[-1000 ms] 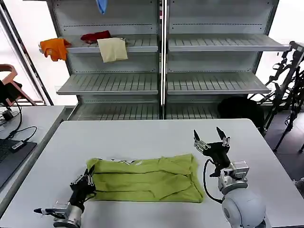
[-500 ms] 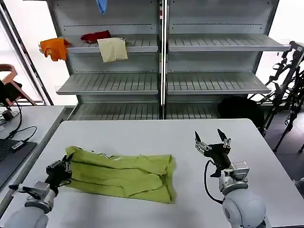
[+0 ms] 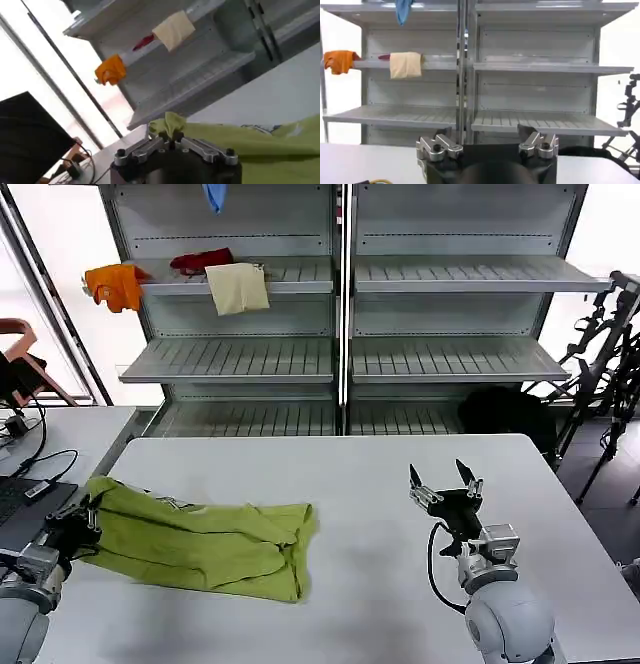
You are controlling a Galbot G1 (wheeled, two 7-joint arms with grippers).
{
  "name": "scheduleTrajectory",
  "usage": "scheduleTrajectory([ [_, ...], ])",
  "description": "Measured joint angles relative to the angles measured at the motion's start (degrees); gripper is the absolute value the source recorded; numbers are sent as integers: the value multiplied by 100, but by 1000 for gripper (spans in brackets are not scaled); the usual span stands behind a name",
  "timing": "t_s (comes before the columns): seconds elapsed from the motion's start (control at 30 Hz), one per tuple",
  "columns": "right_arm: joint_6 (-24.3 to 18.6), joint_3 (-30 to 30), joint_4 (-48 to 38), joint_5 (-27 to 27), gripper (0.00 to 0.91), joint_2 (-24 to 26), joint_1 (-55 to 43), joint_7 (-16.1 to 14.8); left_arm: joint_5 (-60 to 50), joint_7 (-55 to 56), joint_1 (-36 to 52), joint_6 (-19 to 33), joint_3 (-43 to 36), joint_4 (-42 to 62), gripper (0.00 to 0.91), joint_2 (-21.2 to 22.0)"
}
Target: Fold and organize the clothes.
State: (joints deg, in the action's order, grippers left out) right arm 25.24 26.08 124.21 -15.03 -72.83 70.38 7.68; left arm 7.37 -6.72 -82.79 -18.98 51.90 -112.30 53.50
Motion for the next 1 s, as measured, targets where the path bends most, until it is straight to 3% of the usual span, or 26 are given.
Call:
scheduleTrajectory([
  [0.43, -5, 17, 0, 62, 907, -29, 60, -12, 204, 89, 109, -278, -171, -737, 0, 266],
  [1.0, -31, -8, 5, 188, 907, -120, 155, -13, -54, 520, 562, -910, -2396, -1584, 0, 810],
])
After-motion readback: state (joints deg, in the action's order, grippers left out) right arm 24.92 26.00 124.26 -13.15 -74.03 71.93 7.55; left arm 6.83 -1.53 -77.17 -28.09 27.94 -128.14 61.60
